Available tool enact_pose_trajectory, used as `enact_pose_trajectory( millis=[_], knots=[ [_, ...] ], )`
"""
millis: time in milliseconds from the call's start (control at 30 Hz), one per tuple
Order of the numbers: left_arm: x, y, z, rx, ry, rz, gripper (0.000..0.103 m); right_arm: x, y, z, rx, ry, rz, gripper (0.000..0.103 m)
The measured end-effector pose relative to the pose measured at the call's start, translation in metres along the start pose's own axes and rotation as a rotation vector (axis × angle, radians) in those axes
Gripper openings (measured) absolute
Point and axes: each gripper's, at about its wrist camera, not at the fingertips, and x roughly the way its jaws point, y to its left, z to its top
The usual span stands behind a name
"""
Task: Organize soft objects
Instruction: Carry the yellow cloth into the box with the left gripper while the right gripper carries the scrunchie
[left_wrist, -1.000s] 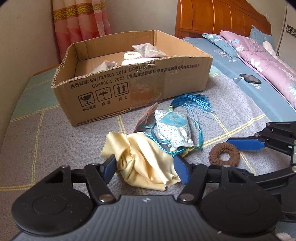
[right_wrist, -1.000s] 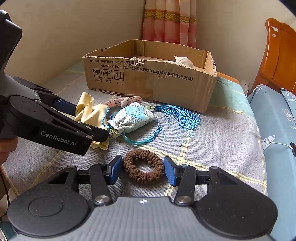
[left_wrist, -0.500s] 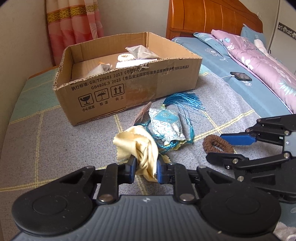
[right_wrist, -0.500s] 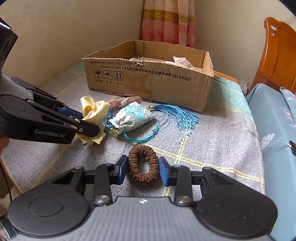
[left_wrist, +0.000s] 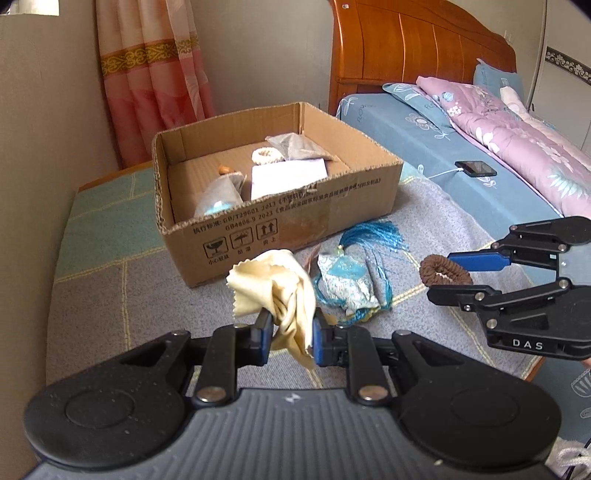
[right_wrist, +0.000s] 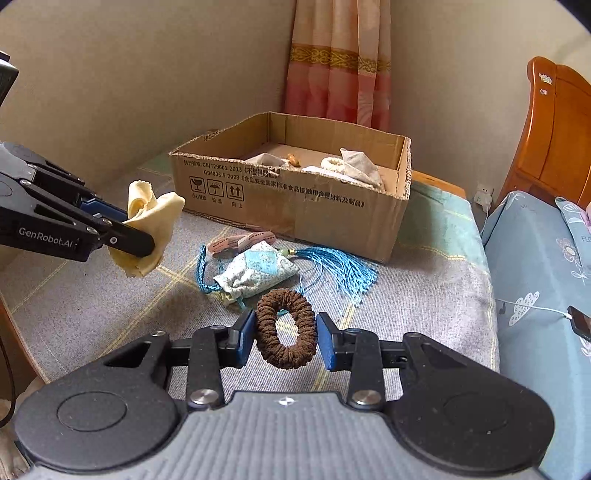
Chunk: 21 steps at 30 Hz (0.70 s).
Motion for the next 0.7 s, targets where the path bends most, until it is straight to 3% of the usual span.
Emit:
enact_pose_trajectory(
  millis=[200,400,700],
  knots=[
    [-0.002,0.014,0.038,0.023,-0.063,0.019,0.019,-0.008,-0.008,0.018,-0.016,-0.049,0.009,0.04],
    [0.021,0.031,0.084,0.056,-0.104,0.06,0.019,-0.008,-0.016,0.035,-0.018,-0.085,-0.005,0.04],
    [0.085,0.064,0.128,0.058,-0.052,0.122,0.021,-0.006,-0.023,0.044,0.001,-0.099,-0.039,0.04]
  ],
)
